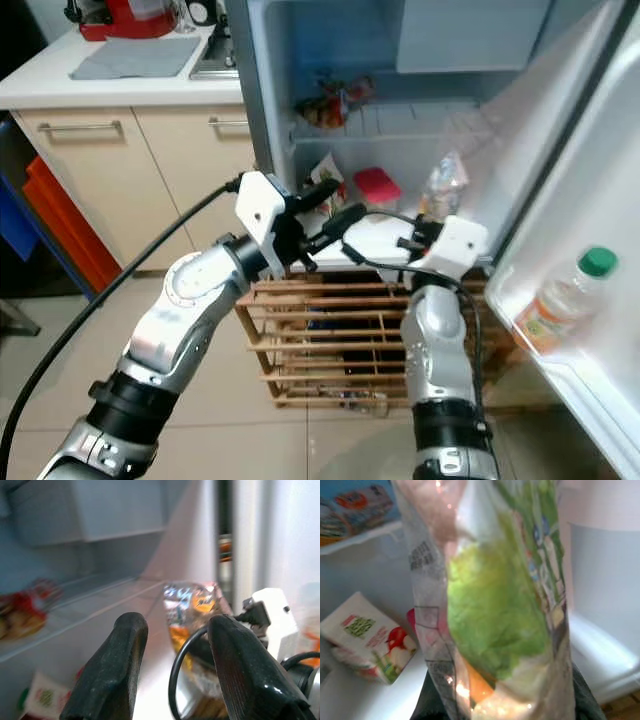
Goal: Restocking fridge
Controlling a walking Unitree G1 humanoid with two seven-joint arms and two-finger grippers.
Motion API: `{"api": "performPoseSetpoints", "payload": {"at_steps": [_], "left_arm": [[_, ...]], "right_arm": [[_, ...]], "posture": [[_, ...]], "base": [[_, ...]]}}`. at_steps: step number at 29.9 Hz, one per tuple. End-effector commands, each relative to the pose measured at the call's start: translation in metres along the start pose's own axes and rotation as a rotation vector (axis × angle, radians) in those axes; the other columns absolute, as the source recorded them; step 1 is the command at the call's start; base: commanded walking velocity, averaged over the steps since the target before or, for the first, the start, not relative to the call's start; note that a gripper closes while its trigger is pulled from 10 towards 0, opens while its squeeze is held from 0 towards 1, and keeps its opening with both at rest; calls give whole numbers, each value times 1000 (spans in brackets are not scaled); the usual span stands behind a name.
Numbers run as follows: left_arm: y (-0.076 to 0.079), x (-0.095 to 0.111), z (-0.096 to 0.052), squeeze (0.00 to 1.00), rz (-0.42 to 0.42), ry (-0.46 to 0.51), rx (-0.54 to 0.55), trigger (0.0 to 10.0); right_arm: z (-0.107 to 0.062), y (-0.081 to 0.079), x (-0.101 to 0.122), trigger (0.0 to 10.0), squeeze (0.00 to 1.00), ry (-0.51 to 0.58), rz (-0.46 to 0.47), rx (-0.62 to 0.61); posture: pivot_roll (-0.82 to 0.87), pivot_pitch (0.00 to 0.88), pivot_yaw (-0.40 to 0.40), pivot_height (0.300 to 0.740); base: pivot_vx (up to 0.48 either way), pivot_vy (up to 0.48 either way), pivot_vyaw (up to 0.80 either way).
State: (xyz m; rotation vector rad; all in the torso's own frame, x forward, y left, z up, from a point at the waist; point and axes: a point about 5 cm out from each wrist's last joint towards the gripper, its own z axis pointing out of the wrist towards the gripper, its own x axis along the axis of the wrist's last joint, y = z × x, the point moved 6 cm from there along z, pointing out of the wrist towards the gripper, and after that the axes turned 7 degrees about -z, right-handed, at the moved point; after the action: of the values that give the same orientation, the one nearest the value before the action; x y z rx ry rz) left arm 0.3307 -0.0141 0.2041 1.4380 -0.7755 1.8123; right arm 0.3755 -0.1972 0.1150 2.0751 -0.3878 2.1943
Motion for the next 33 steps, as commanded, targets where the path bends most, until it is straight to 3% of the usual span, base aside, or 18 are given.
{"api": "performPoseSetpoints", "payload": {"at_steps": [1, 3, 4, 10, 15, 22, 33], "left_arm": [[-12, 0, -3, 0, -4, -17, 53, 10000], [-14, 0, -4, 0, -8, -20, 70, 10000], [-19, -1, -6, 0, -37, -22, 99, 10000], [-17, -4, -7, 0, -61, -28, 106, 10000], [-22, -7, -10, 0, -86, -35, 132, 10000], [-35, -16, -10, 0, -154, -41, 204, 10000], [-43, -30, -11, 0, -169, -73, 242, 10000]], "right_arm": [[2, -11, 7, 0, 0, 28, -41, 29], [1, -14, 8, 0, 0, 33, -65, 39], [-1, -19, 9, 0, 0, 46, -121, 61], [1, -22, 7, 0, 0, 41, -176, 72], [2, -26, 7, 0, 0, 33, -189, 77], [3, -30, 4, 0, 0, 10, -197, 85], [3, -31, -1, 0, 0, -24, -219, 89]], "posture": [[-55, 0, 21, 740], [-55, 0, 21, 740], [-52, 0, 13, 740], [-30, 0, -2, 740], [-32, 0, -4, 740], [-60, 0, -12, 740], [-73, 0, -21, 684]], "base": [[0, 0, 0], [0, 0, 0], [0, 0, 0], [0, 0, 0], [0, 0, 0], [0, 0, 628], [0, 0, 40]]}}
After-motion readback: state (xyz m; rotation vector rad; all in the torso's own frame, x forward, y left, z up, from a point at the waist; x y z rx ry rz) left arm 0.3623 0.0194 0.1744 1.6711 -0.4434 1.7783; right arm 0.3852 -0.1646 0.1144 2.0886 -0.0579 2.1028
